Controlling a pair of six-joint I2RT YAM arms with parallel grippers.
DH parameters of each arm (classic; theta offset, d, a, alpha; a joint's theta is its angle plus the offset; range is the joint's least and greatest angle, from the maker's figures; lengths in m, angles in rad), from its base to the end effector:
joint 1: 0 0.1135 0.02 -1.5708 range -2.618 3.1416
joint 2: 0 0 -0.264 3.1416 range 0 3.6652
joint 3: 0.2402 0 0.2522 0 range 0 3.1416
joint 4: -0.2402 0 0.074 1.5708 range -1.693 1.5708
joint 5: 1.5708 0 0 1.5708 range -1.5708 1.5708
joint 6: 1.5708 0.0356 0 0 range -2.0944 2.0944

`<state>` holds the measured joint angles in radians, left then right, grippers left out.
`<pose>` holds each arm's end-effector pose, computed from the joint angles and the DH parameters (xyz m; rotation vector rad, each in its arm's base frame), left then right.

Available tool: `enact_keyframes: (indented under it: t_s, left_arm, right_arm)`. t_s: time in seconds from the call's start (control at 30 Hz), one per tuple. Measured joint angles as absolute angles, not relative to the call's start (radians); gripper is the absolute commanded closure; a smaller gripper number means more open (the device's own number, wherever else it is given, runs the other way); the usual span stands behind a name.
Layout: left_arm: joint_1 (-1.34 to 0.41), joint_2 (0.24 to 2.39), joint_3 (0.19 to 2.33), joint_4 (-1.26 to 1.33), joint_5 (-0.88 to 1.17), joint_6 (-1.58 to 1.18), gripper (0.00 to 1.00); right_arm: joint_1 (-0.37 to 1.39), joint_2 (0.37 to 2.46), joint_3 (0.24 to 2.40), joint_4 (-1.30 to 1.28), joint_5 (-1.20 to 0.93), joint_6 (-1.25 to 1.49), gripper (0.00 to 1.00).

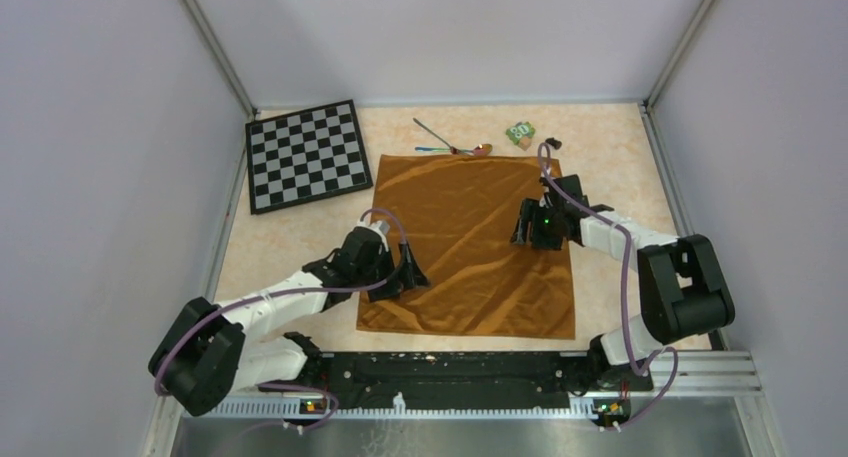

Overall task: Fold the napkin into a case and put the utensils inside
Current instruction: Flatten out the crumpled napkin at the center of the board.

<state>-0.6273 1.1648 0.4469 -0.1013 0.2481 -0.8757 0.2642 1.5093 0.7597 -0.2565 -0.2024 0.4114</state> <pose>0.1680 -0.1326 0.1608 -0.1950 2.5936 -0.9364 0.2706 0.0806 0.1620 0.1161 2.6282 0.5047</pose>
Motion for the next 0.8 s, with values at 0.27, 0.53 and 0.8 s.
enact_keyframes:
  t_s: [0.27, 0.53, 0.8]
  left_arm:
    - [-0.677, 1.1, 0.437, -0.115, 0.245, -0.928, 0.01]
    - [-0.683, 1.036, 0.421, -0.143, 0.245, -0.97, 0.01]
    - [-0.683, 0.971, 0.375, -0.168, 0.249, -0.996, 0.01]
  right_arm:
    - [0.257, 1.485, 0.734, -0.251, -0.203, 0.41, 0.38]
    - [0.255, 1.449, 0.698, -0.241, -0.201, 0.415, 0.37]
    - [0.252, 1.449, 0.704, -0.253, -0.2, 0.419, 0.36]
